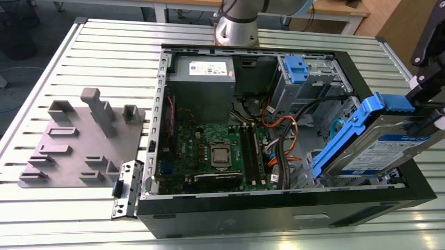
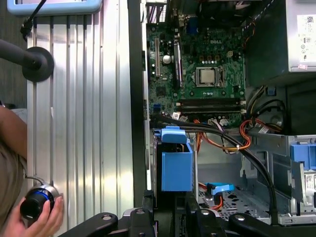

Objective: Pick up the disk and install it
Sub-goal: 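Insert the disk into the insertion slot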

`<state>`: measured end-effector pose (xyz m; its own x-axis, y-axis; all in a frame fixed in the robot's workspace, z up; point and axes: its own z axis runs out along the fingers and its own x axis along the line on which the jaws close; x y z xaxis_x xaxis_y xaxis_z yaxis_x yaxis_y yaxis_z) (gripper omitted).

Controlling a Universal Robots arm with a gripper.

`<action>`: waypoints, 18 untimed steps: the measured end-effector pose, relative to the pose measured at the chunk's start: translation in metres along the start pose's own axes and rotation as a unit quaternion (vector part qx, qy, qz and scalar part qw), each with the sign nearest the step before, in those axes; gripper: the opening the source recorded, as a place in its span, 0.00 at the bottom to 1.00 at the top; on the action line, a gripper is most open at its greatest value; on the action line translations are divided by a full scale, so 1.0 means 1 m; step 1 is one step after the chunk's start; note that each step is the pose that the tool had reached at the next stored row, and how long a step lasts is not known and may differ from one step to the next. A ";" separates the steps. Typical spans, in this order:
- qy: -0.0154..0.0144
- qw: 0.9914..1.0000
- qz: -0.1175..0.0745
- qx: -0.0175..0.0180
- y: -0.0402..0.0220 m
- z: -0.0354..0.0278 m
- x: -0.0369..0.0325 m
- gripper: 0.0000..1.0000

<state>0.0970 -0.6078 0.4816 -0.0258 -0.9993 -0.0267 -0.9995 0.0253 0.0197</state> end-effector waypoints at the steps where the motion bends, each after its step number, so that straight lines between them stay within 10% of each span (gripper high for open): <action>1: 0.000 1.000 0.000 0.000 -0.0018 0.0000 -0.0001 0.35; 18: 0.000 1.000 0.000 0.000 -0.0280 -0.0003 -0.0007 0.35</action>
<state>0.1250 -0.6078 0.4814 -0.0258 -0.9993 -0.0266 -0.9995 0.0253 0.0197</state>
